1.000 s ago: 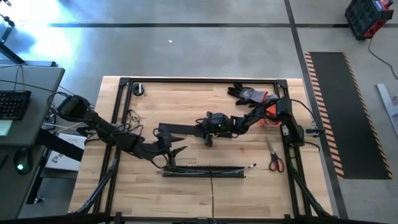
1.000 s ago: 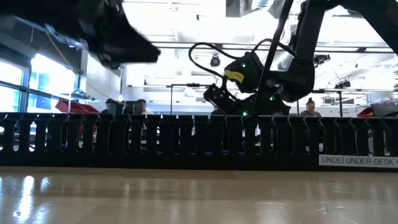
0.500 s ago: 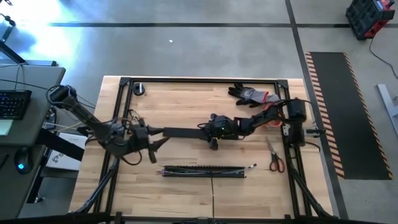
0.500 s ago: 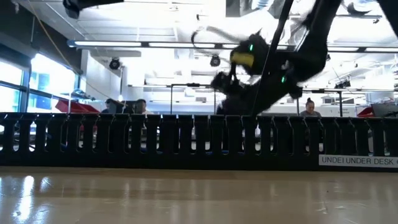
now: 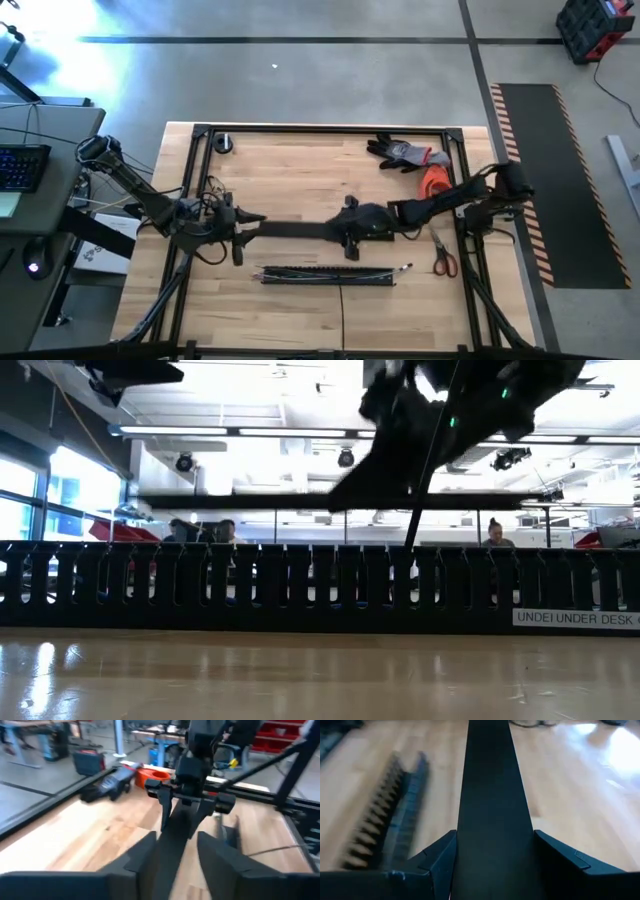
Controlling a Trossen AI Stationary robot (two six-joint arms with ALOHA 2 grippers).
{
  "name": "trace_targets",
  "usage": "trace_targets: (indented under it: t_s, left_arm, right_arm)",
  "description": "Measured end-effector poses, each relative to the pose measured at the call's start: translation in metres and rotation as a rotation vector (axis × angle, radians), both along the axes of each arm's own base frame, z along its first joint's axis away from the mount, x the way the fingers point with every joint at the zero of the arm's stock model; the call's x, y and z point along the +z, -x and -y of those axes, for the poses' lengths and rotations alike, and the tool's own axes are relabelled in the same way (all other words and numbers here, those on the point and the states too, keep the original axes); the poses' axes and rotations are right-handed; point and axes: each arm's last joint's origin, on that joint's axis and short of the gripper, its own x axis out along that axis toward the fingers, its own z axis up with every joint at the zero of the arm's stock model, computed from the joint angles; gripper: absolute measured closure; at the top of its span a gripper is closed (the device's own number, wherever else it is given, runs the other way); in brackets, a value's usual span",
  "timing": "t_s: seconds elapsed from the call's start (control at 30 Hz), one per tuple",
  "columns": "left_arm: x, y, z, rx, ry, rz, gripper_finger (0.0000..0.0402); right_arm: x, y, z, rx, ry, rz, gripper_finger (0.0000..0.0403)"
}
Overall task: Ziptie cables
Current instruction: Close the black cable duct
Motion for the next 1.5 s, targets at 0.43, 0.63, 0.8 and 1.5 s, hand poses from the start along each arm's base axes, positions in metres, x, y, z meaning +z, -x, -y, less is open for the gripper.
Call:
trace_targets:
  t_s: [0.43, 0.63, 0.8, 1.5]
  left_arm:
    - [0.001, 0.001, 0.003, -0.151, 0.102, -0.101, 0.0401]
    - [-0.013, -0.005, 0.016, -0.3, 0.143, -0.217, 0.0401]
    - [-0.032, -0.01, 0.03, -0.318, 0.139, -0.305, 0.0401]
    - [-0.071, -0.018, 0.054, -0.284, 0.146, -0.446, 0.0401]
  right_arm:
    - [0.025, -0.016, -0.073, 0.066, -0.048, -0.111, 0.0196]
    - [0.016, -0.027, -0.091, 0.08, -0.056, -0.143, 0.0196]
    - [0.011, -0.025, -0.1, 0.046, -0.018, -0.159, 0.0196]
    - [0.01, -0.021, -0.106, 0.043, -0.054, -0.193, 0.0196]
